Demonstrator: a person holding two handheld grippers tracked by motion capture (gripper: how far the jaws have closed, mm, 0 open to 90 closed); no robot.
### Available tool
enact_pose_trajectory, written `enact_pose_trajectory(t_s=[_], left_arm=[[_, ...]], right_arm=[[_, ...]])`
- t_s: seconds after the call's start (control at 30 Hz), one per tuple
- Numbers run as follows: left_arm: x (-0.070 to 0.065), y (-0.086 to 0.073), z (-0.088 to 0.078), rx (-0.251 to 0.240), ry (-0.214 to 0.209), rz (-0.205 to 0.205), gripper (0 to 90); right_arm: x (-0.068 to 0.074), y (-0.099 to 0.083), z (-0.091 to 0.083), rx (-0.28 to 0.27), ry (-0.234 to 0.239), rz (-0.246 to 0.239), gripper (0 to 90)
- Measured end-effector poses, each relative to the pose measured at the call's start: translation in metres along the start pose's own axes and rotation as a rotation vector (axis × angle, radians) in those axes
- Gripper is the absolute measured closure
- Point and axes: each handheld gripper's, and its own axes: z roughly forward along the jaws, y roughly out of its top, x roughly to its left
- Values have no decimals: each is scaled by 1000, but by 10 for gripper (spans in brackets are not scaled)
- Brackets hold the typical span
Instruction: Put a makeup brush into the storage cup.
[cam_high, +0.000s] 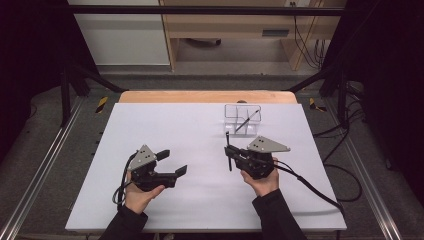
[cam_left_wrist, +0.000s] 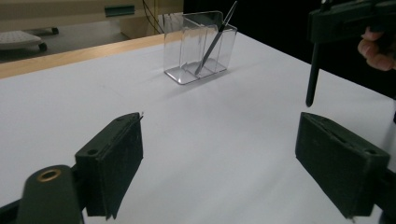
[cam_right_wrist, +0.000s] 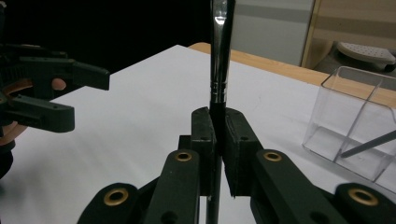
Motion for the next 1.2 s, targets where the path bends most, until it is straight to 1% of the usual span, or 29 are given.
enact_pose_trajectory(t_s=[0.1,0.3,0.5,0.63,0.73,0.9,1.03,1.1,1.2], left_arm=[[4,-2,-3,9,11,8,116],[11,-6,-9,25,36,7,91],[19,-10,-14,36,65,6,83],[23,-13,-17,42,76,4,80],[24,-15,-19,42,78,0,78],[27,-17,-21,60,96,2,71],[27,-18,-22,70,104,9,66],[27,-19,-22,75,107,18,62],[28,-20,-22,72,103,18,61]], right_arm=[[-3,2,-2,-8,-9,4,842],[-8,4,-6,-23,-24,20,842],[-13,6,-6,-35,-37,35,842],[-17,8,-5,-46,-48,44,842],[-22,10,-5,-53,-62,48,842],[-29,14,-3,-68,-79,63,842],[-33,16,-2,-70,-94,70,842],[-35,16,-1,-74,-102,73,842],[-40,18,1,-80,-109,85,842]])
